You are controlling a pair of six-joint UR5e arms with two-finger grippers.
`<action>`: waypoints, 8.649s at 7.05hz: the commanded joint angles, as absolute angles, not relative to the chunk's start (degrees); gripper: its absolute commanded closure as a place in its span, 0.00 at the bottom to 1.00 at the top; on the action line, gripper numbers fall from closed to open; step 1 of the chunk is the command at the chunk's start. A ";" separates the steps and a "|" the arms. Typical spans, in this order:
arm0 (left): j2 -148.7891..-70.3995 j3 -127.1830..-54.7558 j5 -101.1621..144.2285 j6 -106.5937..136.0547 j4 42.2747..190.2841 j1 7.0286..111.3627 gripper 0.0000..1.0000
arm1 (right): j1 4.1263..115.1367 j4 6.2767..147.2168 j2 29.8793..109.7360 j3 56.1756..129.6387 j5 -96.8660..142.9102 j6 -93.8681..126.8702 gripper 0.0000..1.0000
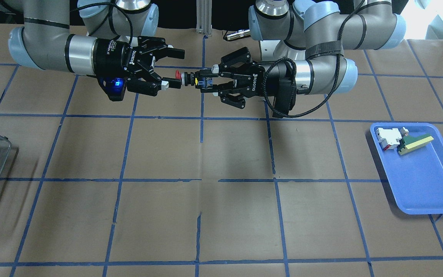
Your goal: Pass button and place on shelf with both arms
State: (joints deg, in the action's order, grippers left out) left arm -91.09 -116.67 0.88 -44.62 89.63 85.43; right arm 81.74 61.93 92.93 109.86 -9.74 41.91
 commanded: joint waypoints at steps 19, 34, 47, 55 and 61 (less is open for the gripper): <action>-96.57 -110.48 -29.64 -7.85 68.42 80.80 0.00 | 70.75 64.24 90.63 90.30 -51.40 24.01 1.00; -90.97 -83.40 -91.93 -0.97 95.45 86.40 0.00 | 56.78 108.54 71.90 84.37 -101.42 -36.74 0.90; -90.62 -83.32 -93.87 -0.88 95.54 86.22 0.00 | 76.76 90.81 87.36 85.51 -92.91 -7.12 0.00; -90.88 -82.53 -91.85 2.02 96.32 86.04 0.00 | 90.70 77.17 94.66 88.77 -89.30 1.67 0.00; -90.53 -83.05 -91.14 2.90 96.15 86.04 0.00 | 90.09 77.78 94.48 89.74 -90.09 2.37 0.00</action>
State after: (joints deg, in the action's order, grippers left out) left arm -90.67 -82.78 -91.03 2.90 96.23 86.00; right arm 90.12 77.71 94.49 89.64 -90.13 2.29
